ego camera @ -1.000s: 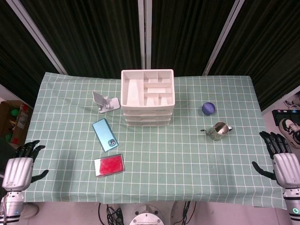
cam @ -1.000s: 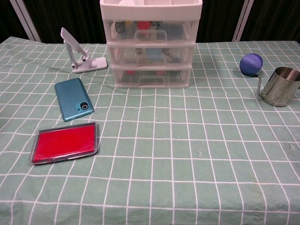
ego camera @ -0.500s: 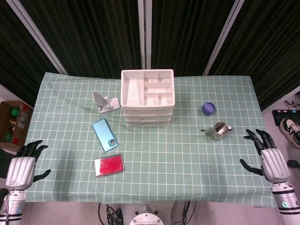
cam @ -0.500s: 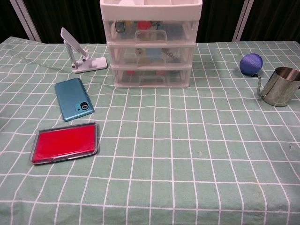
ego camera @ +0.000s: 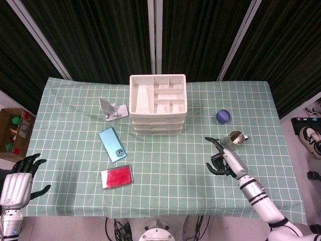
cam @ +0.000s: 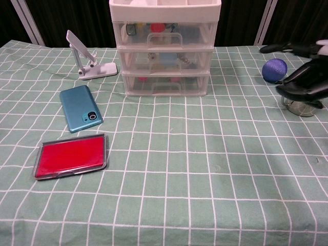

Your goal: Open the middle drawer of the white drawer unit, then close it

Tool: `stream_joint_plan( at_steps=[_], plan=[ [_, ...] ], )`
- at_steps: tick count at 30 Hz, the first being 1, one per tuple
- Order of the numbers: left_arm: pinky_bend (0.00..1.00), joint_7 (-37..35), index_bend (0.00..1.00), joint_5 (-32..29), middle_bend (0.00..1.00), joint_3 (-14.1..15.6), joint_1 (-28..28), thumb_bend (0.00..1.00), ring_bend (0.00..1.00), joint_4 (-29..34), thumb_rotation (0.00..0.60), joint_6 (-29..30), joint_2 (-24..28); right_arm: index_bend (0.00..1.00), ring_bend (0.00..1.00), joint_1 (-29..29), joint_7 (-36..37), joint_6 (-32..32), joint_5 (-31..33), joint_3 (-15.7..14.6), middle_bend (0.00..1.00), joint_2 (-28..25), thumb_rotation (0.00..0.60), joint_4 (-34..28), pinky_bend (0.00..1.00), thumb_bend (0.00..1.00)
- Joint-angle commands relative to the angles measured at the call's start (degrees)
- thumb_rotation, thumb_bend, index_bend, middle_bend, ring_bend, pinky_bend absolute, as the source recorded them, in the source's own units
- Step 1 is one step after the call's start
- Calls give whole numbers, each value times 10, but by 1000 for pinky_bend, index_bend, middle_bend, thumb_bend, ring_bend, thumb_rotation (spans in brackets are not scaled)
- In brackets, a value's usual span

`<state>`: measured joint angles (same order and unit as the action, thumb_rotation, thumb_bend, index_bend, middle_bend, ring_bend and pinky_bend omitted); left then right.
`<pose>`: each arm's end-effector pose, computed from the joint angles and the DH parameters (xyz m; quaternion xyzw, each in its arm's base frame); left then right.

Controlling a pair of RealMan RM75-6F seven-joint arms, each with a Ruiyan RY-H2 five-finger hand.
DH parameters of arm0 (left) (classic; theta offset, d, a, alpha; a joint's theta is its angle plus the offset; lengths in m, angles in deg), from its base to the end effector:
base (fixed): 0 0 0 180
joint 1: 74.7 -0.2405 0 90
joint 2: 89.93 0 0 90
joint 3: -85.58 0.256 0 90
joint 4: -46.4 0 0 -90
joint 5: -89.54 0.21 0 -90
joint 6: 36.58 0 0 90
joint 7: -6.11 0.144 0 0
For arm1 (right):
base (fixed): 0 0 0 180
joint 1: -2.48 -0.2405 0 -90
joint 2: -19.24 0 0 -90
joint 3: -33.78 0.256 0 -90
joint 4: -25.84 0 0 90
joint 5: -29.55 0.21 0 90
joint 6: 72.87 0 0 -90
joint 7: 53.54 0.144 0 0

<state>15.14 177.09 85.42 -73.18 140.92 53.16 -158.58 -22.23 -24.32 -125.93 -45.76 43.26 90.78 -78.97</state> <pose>-0.3012 0.1525 0.1342 -0.5932 -0.3779 -0.3731 0.6051 -0.1916 -0.2624 0.0487 0.5155 -0.6806 0.4708 0.2222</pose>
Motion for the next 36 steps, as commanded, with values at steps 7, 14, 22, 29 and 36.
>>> stream_joint_plan(
  at_steps=[7, 14, 22, 29, 36],
  plan=[
    [205, -14, 270, -1, 146, -1, -4, 0, 154, -12, 600, 1, -3, 48, 888, -102, 104, 140, 189, 79, 864, 111, 600, 34, 896, 488],
    [204, -22, 270, -2, 145, -3, -2, 0, 154, -21, 600, -5, -7, 36, 895, -149, 78, 153, 256, 98, 865, 179, 600, 95, 897, 518],
    [204, -29, 270, -4, 146, -6, -3, 0, 153, -29, 600, -6, -6, 36, 895, -193, 38, 154, 302, 118, 865, 239, 600, 155, 897, 521],
    [204, -34, 270, -7, 146, -5, -8, 0, 154, -34, 600, -1, -5, 36, 891, -220, 8, 157, 327, 129, 865, 272, 600, 195, 897, 524],
    [204, -43, 274, -10, 146, -4, -15, 0, 154, -40, 600, 4, -5, 36, 887, -234, -6, 166, 340, 141, 865, 293, 600, 226, 897, 527]
  ],
)
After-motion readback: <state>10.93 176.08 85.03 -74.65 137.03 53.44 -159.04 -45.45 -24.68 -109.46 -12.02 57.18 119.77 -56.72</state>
